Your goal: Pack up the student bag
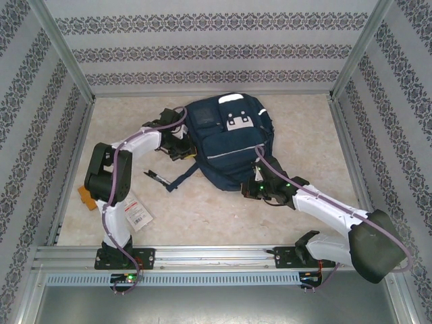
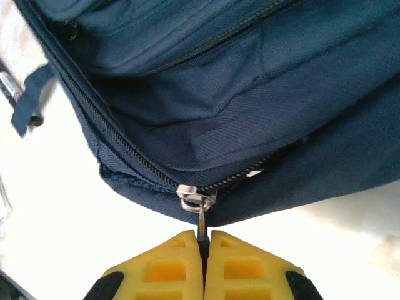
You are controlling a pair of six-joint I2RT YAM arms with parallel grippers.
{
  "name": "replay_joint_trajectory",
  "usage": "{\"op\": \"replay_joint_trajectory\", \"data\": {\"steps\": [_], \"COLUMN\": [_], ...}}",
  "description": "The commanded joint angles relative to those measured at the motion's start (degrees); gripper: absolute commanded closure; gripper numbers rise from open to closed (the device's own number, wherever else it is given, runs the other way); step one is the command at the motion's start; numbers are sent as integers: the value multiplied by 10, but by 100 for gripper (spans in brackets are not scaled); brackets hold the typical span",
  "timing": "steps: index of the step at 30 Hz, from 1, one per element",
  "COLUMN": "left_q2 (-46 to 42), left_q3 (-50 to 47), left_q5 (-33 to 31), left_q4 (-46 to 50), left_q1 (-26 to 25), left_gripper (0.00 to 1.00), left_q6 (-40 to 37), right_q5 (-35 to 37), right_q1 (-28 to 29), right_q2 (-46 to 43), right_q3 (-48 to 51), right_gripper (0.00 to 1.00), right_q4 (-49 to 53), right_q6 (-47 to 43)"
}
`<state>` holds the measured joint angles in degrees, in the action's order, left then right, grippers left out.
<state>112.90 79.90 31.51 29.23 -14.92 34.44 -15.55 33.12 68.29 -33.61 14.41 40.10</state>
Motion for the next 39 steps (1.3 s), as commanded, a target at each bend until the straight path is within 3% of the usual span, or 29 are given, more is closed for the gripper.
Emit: {"op": "replay_joint_trajectory", "data": {"steps": [1, 4, 6, 12, 19, 21, 29, 33, 37, 39], "left_q2": [18, 5, -18, -149, -252, -279, -289, -275, -271, -272], "left_q3": [44, 47, 28, -129, -213, -241, -340, -331, -298, -283], "left_q5": [-6, 7, 23, 87, 37, -10, -60, -90, -126, -138], "left_q4": [12, 9, 7, -38, -35, -49, -195, -177, -120, -99], "left_q1": [59, 65, 65, 49, -4, -40, -100, -100, -94, -92], "left_gripper": [82, 69, 66, 56, 54, 51, 47, 59, 95, 100], "left_q6": [-7, 15, 32, 139, 164, 184, 314, 287, 221, 191], "right_q5": [-46, -62, -62, -82, -103, -108, -110, -95, -36, -10], "right_q1": [25, 55, 71, 97, 106, 118, 172, 181, 174, 165], "right_q2": [23, 52, 76, 139, 172, 187, 230, 231, 205, 190], "right_q3": [-13, -36, -59, -141, -197, -220, -255, -251, -231, -217], "right_gripper": [100, 100, 100, 100, 100, 100, 100, 100, 100, 100], "right_q4": [10, -46, -70, -106, -100, -87, -77, -52, 32, 72], "right_q6": [2, 34, 49, 77, 82, 80, 88, 88, 76, 69]}}
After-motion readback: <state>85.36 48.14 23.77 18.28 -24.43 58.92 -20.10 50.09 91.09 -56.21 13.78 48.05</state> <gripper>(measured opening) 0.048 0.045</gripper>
